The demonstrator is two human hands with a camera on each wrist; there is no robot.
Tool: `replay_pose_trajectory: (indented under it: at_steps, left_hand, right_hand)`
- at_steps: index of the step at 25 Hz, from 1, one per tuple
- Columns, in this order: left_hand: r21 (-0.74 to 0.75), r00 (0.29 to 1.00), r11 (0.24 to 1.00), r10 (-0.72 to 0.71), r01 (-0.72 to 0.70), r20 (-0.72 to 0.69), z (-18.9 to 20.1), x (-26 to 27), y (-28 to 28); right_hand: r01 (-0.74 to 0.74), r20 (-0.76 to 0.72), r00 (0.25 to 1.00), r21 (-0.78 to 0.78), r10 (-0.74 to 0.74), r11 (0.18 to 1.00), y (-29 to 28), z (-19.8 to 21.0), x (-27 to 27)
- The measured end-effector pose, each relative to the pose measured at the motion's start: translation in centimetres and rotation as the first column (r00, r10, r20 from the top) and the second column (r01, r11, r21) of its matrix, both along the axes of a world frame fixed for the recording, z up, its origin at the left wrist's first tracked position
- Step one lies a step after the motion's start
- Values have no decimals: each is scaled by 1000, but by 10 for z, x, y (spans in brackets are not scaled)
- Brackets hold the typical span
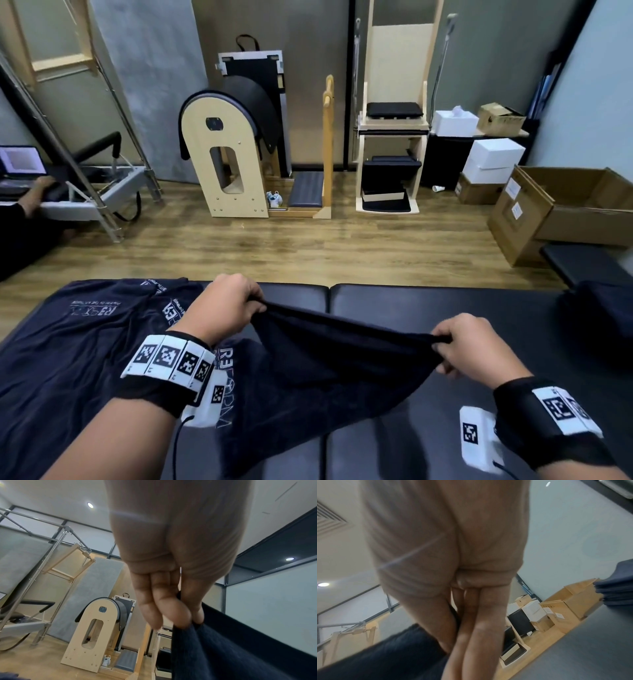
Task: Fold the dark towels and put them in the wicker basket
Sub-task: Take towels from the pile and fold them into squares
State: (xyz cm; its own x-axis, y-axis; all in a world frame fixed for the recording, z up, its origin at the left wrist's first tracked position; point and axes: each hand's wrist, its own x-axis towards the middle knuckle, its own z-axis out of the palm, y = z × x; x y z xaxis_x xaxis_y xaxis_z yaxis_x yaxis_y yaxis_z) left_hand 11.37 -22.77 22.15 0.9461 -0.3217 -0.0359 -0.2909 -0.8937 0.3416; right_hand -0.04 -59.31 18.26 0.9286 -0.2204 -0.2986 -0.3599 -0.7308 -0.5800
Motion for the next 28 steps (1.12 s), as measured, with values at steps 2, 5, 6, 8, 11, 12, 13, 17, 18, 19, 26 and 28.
replay_pose_trajectory:
  at_steps: [2,5,6,8,11,12,13,17,18,19,26,28]
  left_hand:
    - [-23,997,1000,-10,8,-76,-3,3,1]
    - [-135,982,991,-36,11,-186,-14,5,-3]
    - [-178,980,984,-33,-2,-194,-19,9,-3]
    - [-235,975,971,-16,-37,-221,-27,19,-3]
    - [-172,977,985,-30,-6,-209,-44,39,-2]
    - [-153,973,988,-32,-3,-227,-49,43,-3]
    - [-144,967,990,-40,3,-250,-55,49,-3]
    - [-157,964,987,-16,-27,-267,-53,95,-14]
    - [-196,975,979,17,-61,-220,-41,112,-21]
    - [-247,987,963,72,-106,-144,-21,129,-27]
    - [-584,762,811,355,38,542,174,180,-11]
    - [-579,717,812,363,70,595,190,168,6]
  right_hand:
    - [-75,-113,991,-29,72,997,10,2,1]
    - [-115,-143,982,83,126,990,24,-10,1]
    - [-121,-135,982,94,133,988,26,-14,2]
    - [-159,-151,974,79,170,984,25,-20,4]
    - [-168,-253,951,69,180,983,21,-29,8]
    - [-140,-286,945,85,158,987,19,-33,10]
    - [-109,-312,940,104,137,989,18,-37,14]
    - [63,-253,967,148,-23,987,10,-35,67]
    - [115,-161,983,148,-91,982,4,-26,91]
    - [164,-25,986,172,-162,971,-4,-15,120]
    - [209,787,482,323,-385,923,15,183,203]
    - [143,849,389,329,-359,933,25,206,190]
